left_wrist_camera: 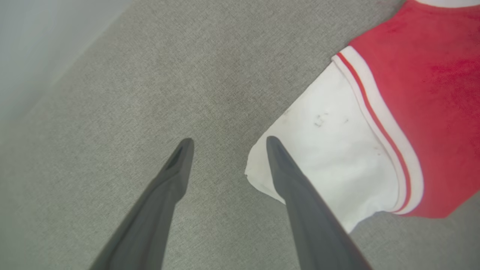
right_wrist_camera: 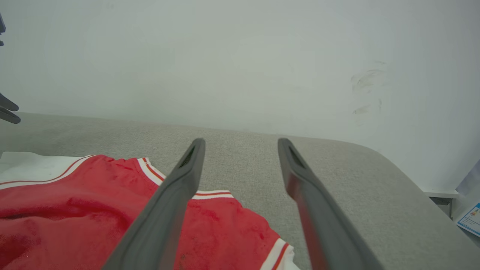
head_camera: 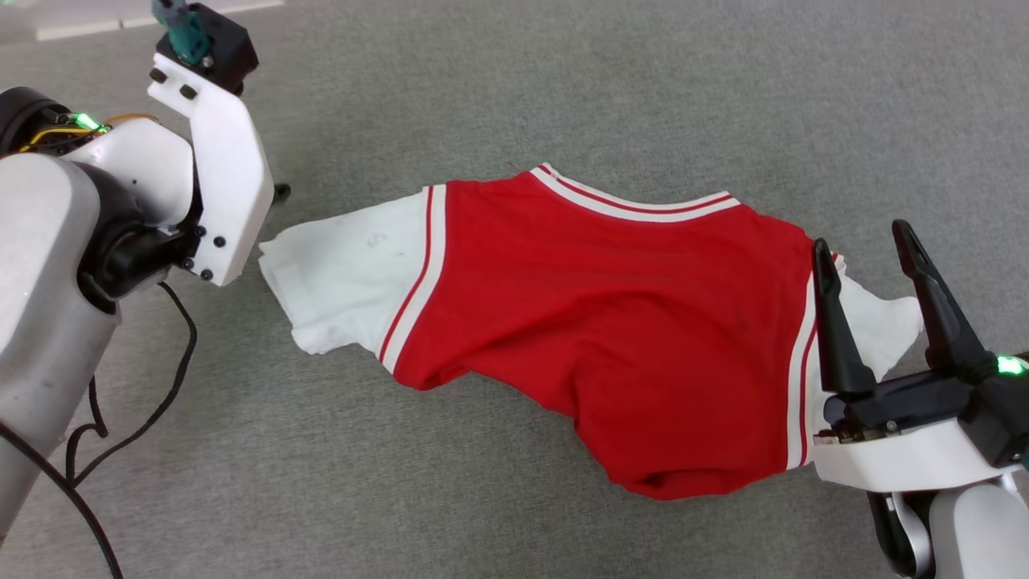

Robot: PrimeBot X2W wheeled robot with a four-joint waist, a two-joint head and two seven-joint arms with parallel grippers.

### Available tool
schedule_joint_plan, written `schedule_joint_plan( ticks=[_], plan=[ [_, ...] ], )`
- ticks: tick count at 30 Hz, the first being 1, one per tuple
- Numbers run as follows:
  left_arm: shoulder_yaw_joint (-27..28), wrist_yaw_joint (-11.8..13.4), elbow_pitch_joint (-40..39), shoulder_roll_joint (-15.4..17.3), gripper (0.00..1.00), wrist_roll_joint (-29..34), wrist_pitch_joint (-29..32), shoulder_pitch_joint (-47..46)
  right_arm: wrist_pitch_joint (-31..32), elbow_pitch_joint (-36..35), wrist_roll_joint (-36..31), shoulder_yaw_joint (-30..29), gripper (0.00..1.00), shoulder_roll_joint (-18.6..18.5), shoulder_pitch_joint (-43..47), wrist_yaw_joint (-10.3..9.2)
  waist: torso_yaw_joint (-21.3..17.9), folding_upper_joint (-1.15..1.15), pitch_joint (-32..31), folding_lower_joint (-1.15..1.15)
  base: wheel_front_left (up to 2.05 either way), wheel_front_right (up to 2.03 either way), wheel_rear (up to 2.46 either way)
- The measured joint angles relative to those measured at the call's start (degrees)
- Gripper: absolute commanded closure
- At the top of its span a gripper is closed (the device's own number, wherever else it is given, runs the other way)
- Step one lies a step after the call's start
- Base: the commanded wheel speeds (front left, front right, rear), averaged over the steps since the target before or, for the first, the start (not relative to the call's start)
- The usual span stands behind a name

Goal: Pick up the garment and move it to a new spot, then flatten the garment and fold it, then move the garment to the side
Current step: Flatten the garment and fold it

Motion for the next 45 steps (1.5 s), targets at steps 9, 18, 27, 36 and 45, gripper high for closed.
schedule_joint_plan(
  ticks=[9, 18, 27, 36, 45],
  plan=[
    [-10.5, 0.0, 0.5, 3.4, 0.00, -6.1, 9.3, -2.2, 0.0, 0.4, -0.4, 1.2, 0.00, -0.3, -2.9, 0.00, -2.3, 0.00, 3.4, 0.00, 0.00, 0.00, 0.00],
    [-16.6, 0.0, 0.8, 5.5, 1.00, -8.0, 6.7, -3.4, 0.0, 1.1, -0.8, 1.0, 0.00, -0.1, -3.8, 0.00, -2.4, 0.00, 3.5, 0.00, 0.00, 0.00, 0.00],
    [-15.5, 0.2, 4.8, 12.7, 1.00, -9.1, 3.4, -3.0, 0.0, 1.9, -0.8, 0.8, 0.00, 0.0, -2.9, 0.00, -0.3, 0.00, 0.7, 0.00, 0.00, 0.00, 0.00],
    [-12.9, 4.1, 8.6, 14.7, 0.00, -11.9, -4.3, 3.4, 0.0, 2.6, -0.6, 0.8, 0.00, 0.0, -2.6, 0.00, -0.1, 0.00, 0.6, 0.00, 0.00, 0.00, 0.00],
    [-9.9, 3.5, 8.9, 14.7, 0.00, -14.8, -4.8, 0.7, 0.0, 3.2, -0.6, 0.9, 0.00, -0.4, -2.0, 0.00, 0.6, 0.00, -1.2, 0.00, 0.00, 0.00, 0.00]
  ],
)
